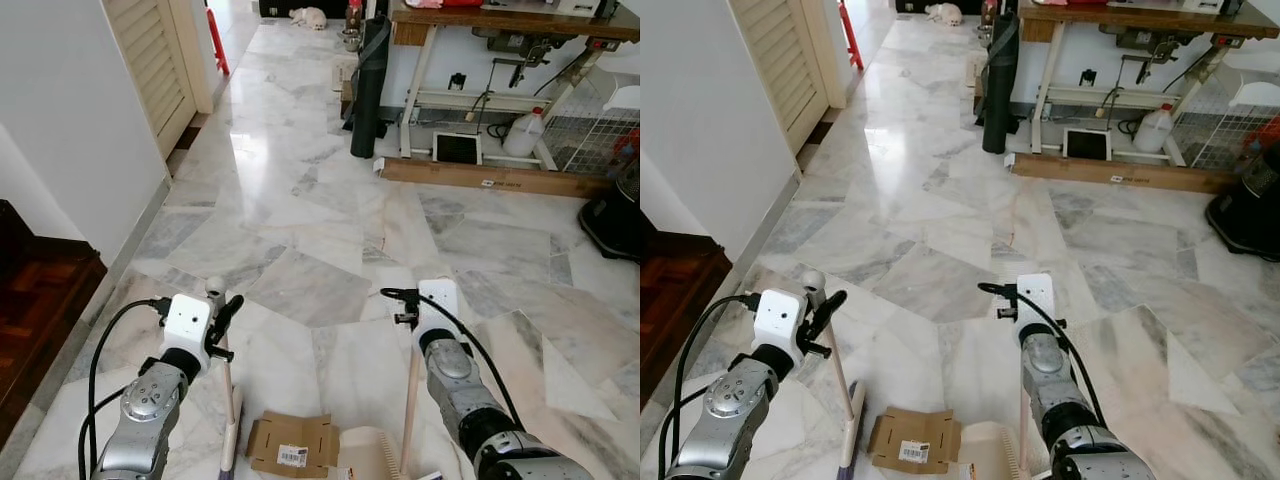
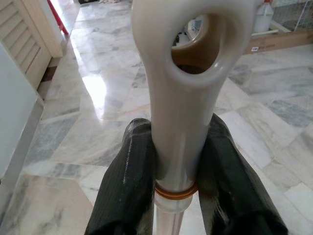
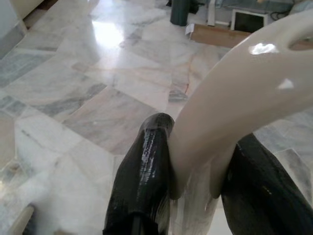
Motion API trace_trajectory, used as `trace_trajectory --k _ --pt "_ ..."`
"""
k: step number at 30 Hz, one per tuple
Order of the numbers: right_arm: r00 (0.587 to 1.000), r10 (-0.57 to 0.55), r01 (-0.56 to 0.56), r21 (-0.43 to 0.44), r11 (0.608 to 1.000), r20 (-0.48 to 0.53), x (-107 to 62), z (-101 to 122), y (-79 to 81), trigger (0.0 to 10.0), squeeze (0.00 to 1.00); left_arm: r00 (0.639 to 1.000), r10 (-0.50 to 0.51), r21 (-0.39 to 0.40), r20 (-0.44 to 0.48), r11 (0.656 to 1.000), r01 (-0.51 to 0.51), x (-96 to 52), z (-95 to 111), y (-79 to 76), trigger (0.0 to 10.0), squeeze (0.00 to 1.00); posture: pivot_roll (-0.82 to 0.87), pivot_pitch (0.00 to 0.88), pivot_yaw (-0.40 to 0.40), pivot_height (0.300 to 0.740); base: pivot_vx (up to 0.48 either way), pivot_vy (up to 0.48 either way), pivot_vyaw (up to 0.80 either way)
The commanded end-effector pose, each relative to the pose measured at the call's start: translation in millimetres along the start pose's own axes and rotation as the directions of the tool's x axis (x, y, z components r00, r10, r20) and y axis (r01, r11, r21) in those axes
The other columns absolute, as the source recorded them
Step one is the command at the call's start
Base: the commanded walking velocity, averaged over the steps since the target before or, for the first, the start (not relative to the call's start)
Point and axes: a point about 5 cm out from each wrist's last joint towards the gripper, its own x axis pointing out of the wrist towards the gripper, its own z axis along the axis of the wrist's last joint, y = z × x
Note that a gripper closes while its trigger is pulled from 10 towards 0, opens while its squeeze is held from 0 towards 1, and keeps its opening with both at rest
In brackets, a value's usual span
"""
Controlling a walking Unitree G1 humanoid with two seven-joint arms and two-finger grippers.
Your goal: Sweep floor
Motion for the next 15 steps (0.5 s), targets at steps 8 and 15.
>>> trace_trajectory --k 8,15 --pt "0.968 0.012 -0.017 -0.02 1.0 -0.252 -14.2 -48 1.2 10.0 0.0 1.0 0.005 -0.003 -0.002 1.0 -0.005 2.4 0 2.5 10.0 0.0 0.17 0.094 -0.003 0.74 0.0 0.0 0.0" --pt "0.991 -0.035 0.033 -0.024 0.999 -0.126 -9.3 -29 -1.3 10.0 0.0 0.999 0.046 0.011 0.021 0.999 -0.046 3.3 3 5.9 10.0 0.0 0.17 0.092 -0.003 0.74 0.0 0.0 0.0"
